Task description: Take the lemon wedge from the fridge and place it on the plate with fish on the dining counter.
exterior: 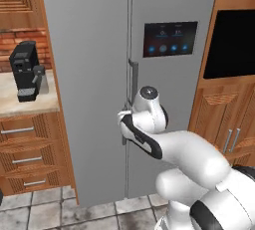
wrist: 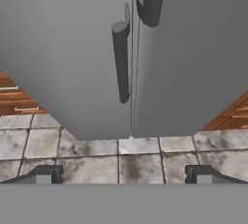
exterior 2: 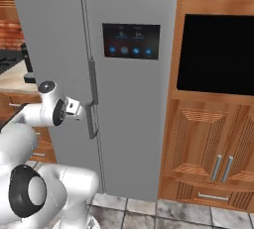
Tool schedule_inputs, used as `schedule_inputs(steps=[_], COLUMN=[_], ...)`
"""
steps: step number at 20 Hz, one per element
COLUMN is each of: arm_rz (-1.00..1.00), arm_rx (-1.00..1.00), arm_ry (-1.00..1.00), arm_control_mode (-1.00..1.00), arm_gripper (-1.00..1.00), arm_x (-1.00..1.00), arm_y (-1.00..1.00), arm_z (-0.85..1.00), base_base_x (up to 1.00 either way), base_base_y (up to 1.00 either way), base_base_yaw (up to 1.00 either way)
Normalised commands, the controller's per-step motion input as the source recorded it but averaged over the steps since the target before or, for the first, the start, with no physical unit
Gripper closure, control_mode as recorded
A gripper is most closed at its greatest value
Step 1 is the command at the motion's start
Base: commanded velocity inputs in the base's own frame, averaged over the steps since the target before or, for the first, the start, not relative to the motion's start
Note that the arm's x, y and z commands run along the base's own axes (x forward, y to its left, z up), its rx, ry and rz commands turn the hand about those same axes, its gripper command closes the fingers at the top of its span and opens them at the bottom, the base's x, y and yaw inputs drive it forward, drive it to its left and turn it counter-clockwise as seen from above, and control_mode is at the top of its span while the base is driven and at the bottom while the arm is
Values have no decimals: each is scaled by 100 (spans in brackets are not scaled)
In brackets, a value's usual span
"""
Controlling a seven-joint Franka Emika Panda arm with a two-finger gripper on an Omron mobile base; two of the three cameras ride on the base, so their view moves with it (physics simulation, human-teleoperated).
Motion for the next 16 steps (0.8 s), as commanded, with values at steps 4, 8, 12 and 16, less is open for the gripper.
schedule_inputs(steps=[4,8,12,16], arm_rz=[-1,0,0,0], arm_rx=[0,0,-2,-5], arm_ry=[3,0,0,-3], arm_control_mode=[-100,-100,-100,-100], arm_gripper=[-100,-100,-100,-100], arm_x=[75,51,43,26], arm_y=[-22,0,0,8], arm_z=[-2,-28,-52,-60], base_base_x=[0,0,0,0], base_base_y=[0,0,0,0], base_base_yaw=[0,0,0,0])
